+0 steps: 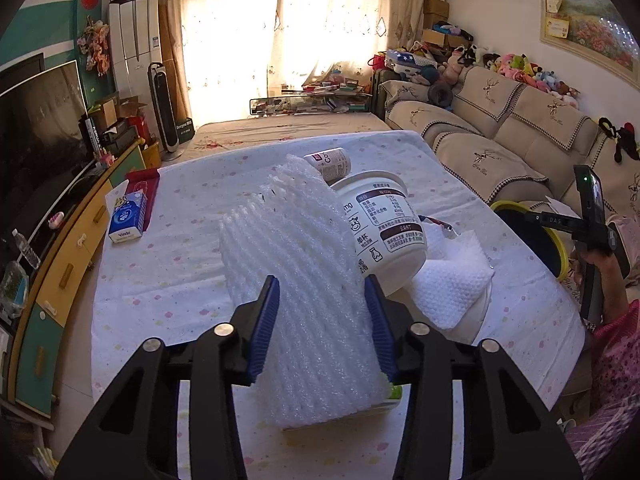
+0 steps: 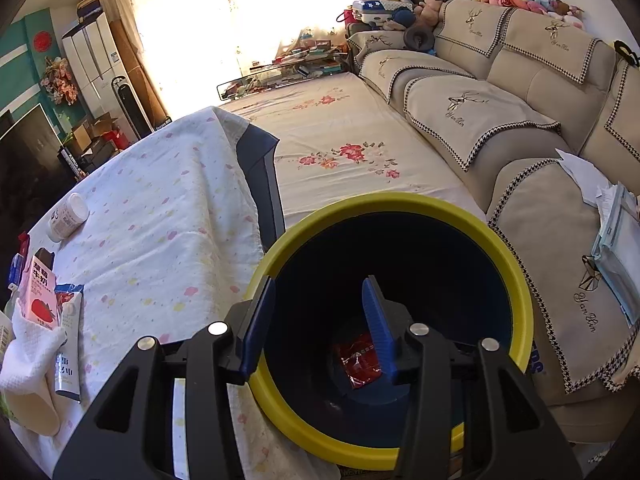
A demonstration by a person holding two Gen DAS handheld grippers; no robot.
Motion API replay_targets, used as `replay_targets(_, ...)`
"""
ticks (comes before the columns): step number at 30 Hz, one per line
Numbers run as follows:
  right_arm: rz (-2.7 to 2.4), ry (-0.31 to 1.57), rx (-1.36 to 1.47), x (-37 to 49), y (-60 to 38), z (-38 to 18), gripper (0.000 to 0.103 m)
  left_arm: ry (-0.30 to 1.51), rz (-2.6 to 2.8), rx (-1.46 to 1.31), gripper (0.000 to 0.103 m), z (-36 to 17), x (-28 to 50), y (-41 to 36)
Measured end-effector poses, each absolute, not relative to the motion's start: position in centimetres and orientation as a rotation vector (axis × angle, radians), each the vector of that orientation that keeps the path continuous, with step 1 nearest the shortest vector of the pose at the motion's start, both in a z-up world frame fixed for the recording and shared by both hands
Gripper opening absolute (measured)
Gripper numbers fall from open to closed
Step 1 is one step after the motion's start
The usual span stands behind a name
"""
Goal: Collect trash
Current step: 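Grasp the white foam fruit net with the left tool and lift it, then carry the foam net over the bin and open the left tool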
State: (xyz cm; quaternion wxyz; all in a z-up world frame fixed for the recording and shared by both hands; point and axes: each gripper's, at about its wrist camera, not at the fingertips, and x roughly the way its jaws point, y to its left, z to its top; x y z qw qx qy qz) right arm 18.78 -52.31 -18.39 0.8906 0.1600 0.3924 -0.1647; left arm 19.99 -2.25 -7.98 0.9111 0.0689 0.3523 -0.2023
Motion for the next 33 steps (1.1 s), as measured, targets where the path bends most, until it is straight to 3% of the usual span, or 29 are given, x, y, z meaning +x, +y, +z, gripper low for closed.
replay_targets(2,-0.341,0.814,0.330,18.8,-52.3,-18.4,0.044,0.725,-0.415,0.133,0.025,-7.7,20.1,-2.2)
replay_targets(5,-0.339,0.812,0.328,18.8,-52.2,-18.3,0.044,0.704,-0.414,0.126,0.016,-7.1,19.8,-1.9)
replay_targets(19,-0.330,0.773,0.310,17.4,-52.1,-17.1,0.044,0.554,-0.444,0.131,0.015,-1.8,16.9,-4.2)
replay_targets(33,-0.428,0.676,0.311,9.7,-57.5,-14.5,0.046,0.648,-0.823,0.226,0.015,-4.2,16.1,-25.5)
